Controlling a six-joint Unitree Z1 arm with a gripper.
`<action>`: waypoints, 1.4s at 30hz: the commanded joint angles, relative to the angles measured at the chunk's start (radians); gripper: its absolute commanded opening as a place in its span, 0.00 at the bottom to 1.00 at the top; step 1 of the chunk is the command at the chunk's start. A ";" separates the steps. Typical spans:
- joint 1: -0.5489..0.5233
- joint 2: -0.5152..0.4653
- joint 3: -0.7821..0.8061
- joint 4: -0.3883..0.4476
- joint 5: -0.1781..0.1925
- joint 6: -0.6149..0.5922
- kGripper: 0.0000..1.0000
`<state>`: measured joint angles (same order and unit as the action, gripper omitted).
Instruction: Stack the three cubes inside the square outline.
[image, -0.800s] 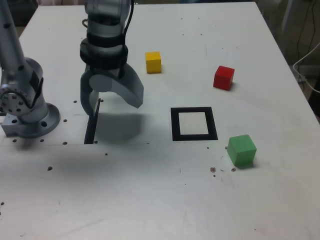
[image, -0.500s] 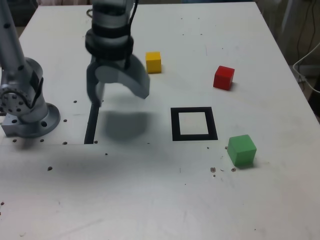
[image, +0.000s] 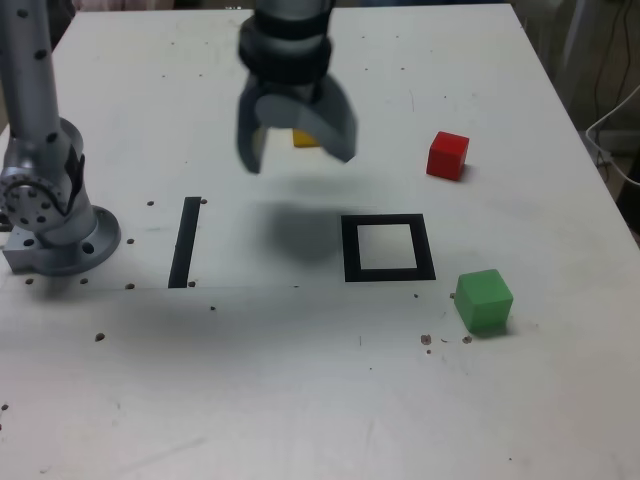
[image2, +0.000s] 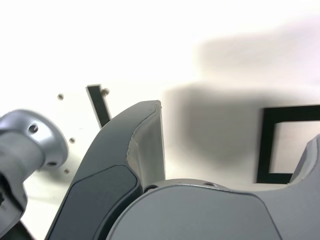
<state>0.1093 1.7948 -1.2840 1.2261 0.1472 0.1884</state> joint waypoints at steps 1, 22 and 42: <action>0.020 0.023 -0.044 0.018 0.020 0.025 0.97; 0.123 0.206 -0.368 0.095 0.067 0.243 0.96; 0.152 0.320 -0.556 0.089 0.062 0.369 0.95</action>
<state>0.2617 2.0979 -1.8265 1.3161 0.2122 0.5518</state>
